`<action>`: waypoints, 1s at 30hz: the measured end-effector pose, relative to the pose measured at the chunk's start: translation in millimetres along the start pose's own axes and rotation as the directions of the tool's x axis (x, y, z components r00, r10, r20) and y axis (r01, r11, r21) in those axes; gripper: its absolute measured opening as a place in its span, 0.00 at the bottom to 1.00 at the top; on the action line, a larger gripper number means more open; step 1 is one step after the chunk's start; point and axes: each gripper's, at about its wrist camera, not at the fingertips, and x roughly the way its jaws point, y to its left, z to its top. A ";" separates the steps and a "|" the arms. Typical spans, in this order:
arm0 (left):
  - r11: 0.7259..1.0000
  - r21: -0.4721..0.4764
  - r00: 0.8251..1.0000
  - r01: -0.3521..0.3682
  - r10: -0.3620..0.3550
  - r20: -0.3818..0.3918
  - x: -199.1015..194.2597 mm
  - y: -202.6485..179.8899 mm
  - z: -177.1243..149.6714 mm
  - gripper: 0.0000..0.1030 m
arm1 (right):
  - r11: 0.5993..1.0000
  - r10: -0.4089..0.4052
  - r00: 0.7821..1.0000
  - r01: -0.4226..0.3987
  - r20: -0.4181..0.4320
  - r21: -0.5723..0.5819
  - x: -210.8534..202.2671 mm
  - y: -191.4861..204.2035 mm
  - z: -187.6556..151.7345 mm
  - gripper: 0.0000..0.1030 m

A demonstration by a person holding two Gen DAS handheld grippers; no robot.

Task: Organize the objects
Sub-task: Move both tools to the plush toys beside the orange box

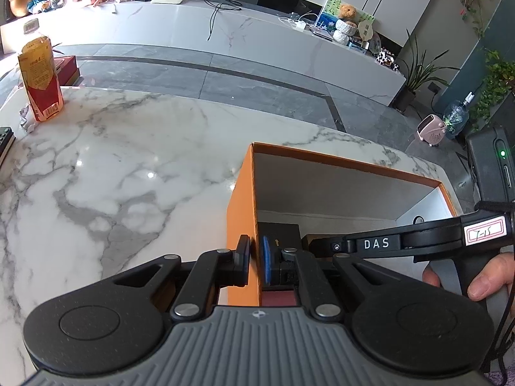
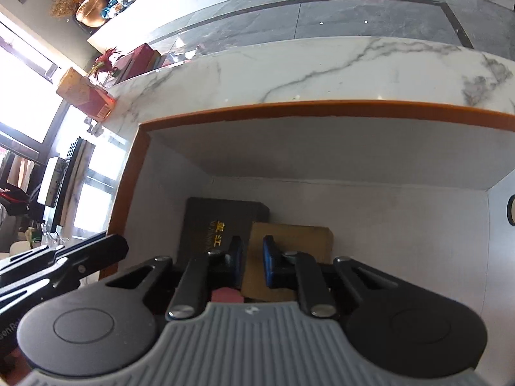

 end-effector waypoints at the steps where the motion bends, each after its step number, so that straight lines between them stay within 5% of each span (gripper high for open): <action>1: 1.000 0.001 1.000 -0.002 0.002 0.006 -3.4 -0.1 -0.6 0.10 | 0.999 -0.030 0.999 0.030 0.014 -0.026 -1.4 5.0 -2.2 0.15; 8: 1.000 0.005 0.997 0.026 -0.027 0.070 -43.1 -2.1 -10.3 0.10 | 0.994 -0.092 0.991 0.097 0.094 -0.049 -33.3 5.1 -15.7 0.19; 15: 0.995 0.057 0.991 0.081 -0.087 0.106 -94.2 -16.2 -46.2 0.11 | 0.992 -0.073 0.976 0.092 0.207 -0.082 -97.0 9.7 -68.7 0.27; 22: 0.982 0.127 0.989 0.141 -0.144 0.017 -111.2 -35.8 -98.8 0.11 | 0.995 -0.045 0.954 0.069 0.296 -0.072 -150.0 12.4 -148.6 0.29; 30: 0.963 0.150 0.974 0.225 -0.216 -0.073 -101.9 -62.6 -155.5 0.19 | 0.981 -0.192 0.927 0.194 0.322 0.025 -175.3 -11.0 -240.3 0.32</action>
